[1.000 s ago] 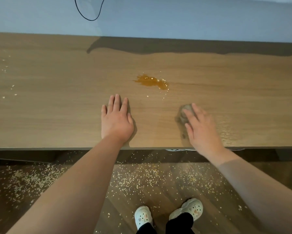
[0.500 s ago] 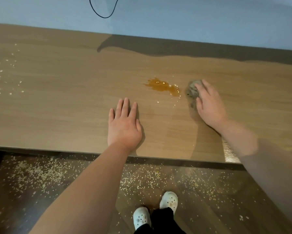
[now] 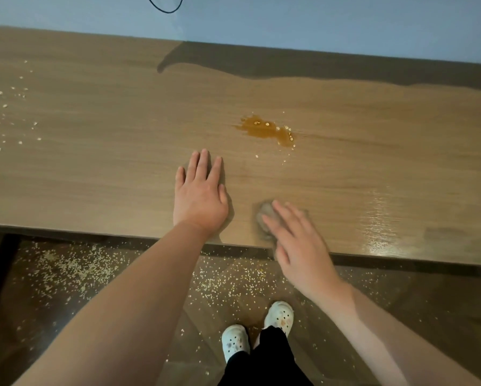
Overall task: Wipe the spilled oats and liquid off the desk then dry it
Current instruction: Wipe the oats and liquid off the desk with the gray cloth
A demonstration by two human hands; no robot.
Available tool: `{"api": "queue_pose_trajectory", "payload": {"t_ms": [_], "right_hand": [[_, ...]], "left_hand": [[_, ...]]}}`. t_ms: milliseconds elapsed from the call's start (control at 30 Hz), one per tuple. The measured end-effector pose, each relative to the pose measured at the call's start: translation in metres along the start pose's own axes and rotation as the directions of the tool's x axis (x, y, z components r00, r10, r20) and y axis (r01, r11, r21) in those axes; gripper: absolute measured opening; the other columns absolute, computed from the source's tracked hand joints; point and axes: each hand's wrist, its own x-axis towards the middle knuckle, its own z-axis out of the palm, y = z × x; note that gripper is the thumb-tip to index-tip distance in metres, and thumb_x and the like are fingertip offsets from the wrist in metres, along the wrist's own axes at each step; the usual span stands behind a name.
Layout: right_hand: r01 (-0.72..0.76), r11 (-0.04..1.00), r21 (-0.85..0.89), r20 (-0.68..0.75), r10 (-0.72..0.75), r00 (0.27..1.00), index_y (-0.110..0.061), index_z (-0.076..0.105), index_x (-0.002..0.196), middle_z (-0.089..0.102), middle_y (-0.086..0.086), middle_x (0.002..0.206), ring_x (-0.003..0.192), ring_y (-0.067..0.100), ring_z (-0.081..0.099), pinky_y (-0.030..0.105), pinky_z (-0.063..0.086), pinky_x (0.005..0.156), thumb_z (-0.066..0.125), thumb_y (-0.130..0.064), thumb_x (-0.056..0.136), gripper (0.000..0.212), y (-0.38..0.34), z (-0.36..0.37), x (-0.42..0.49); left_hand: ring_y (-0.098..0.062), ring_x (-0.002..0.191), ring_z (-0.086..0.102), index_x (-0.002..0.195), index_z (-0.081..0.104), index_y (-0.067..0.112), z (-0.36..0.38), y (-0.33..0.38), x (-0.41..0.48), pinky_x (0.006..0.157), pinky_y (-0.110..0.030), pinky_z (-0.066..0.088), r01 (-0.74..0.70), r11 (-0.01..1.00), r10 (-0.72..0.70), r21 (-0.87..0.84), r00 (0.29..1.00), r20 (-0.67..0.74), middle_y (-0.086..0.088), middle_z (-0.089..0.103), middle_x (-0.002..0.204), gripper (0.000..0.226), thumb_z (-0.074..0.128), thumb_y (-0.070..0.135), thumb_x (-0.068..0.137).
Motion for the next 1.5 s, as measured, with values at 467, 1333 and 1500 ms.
{"api": "queue_pose_trajectory", "payload": {"t_ms": [467, 1333, 1500], "right_hand": [[-0.561, 0.827, -0.037, -0.141, 0.552, 0.822, -0.019, 0.027, 0.153, 0.013, 0.012, 0.162, 0.148, 0.036, 0.012, 0.051, 0.009, 0.120, 0.040, -0.032, 0.099, 0.056, 0.078, -0.031, 0.042], [-0.576, 0.817, 0.030, -0.295, 0.558, 0.776, -0.013, 0.040, 0.144, 0.031, 0.019, 0.154, 0.137, 0.042, 0.033, 0.053, 0.028, 0.113, 0.046, -0.018, 0.093, 0.051, 0.176, -0.052, 0.199], [0.031, 0.997, -0.070, -0.039, -0.034, 0.999, -0.015, 0.035, 0.149, 0.028, 0.016, 0.157, 0.143, 0.035, 0.028, 0.049, 0.023, 0.119, 0.042, -0.016, 0.099, 0.050, 0.134, -0.042, 0.179]], "left_hand": [[-0.018, 0.151, 0.003, 0.154, 0.025, 0.022, 0.000, 0.000, -0.002, 0.123, -0.040, 0.003, 0.014, 0.995, -0.020, -0.095, 0.998, -0.061, -0.002, 0.012, 0.164, 0.056, 0.036, 0.029, 0.099], [-0.019, 0.151, -0.003, 0.155, 0.021, 0.027, 0.004, -0.009, 0.033, 0.121, -0.045, 0.004, 0.242, 0.969, -0.246, -0.057, 0.965, -0.093, -0.004, 0.007, 0.164, 0.058, 0.033, 0.036, 0.100], [-0.027, 0.151, 0.001, 0.155, 0.020, 0.020, 0.004, -0.008, 0.035, 0.119, -0.052, 0.008, 0.208, 0.978, -0.206, 0.019, 0.976, -0.065, -0.013, 0.009, 0.163, 0.066, 0.021, 0.038, 0.092]]}}
